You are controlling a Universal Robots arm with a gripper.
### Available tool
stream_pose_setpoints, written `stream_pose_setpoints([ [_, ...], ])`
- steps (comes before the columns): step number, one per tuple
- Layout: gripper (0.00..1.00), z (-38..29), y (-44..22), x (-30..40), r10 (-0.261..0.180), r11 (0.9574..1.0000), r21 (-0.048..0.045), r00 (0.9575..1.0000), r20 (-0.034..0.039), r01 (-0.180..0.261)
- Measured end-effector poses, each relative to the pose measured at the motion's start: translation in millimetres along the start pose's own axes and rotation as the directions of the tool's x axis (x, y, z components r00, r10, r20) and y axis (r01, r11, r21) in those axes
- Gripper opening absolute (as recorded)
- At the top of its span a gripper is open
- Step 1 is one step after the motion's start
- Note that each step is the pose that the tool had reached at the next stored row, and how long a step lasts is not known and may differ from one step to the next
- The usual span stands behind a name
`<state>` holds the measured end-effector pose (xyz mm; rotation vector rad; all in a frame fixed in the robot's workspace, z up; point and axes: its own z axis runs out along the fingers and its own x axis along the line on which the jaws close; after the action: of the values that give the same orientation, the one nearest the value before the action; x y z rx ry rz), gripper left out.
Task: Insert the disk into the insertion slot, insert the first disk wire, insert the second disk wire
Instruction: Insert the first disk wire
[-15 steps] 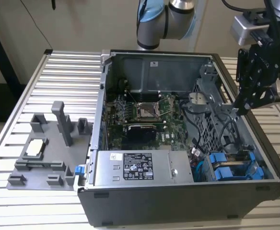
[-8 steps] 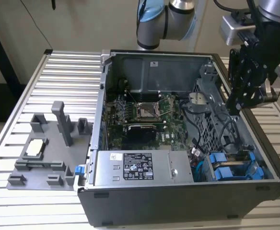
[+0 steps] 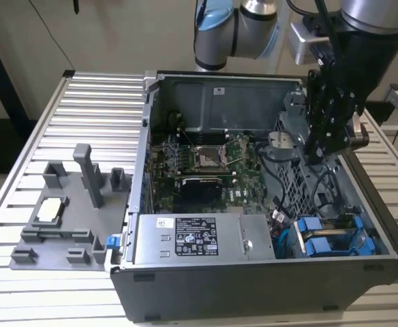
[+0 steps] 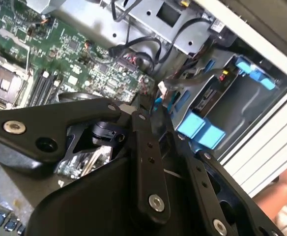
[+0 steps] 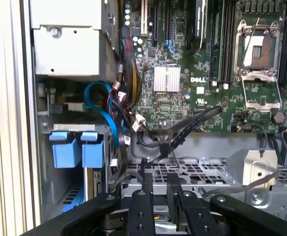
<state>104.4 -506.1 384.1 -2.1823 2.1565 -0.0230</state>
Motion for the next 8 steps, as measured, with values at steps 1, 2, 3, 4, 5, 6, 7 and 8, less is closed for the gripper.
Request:
stream_pose_setpoints([
  [1, 0.27, -0.1, 4.0, -0.1, 0.000, 1.0000, 0.0000, 1.0000, 0.0000, 0.000],
  [2, 0.27, -0.2, 8.0, -0.1, 0.000, 1.0000, 0.0000, 1.0000, 0.0001, 0.000],
  [3, 0.27, -0.3, 11.8, -0.1, 0.000, 1.0000, 0.0001, 1.0000, 0.0001, 0.000],
  [4, 0.27, -0.4, 15.2, -0.2, 0.000, 1.0000, 0.0001, 1.0000, 0.0001, 0.000],
  [5, 0.27, -0.4, 18.6, -0.2, 0.000, 1.0000, 0.0001, 1.0000, 0.0002, 0.000],
  [6, 0.27, -0.4, 22.0, -0.3, 0.000, 1.0000, 0.0001, 1.0000, 0.0004, 0.000],
  [7, 0.27, -0.4, 25.4, -0.3, 0.000, 1.0000, 0.0002, 1.0000, 0.0009, 0.000],
  [8, 0.27, -0.3, 28.6, -0.3, 0.000, 1.0000, 0.0001, 1.0000, 0.0020, 0.000],
])
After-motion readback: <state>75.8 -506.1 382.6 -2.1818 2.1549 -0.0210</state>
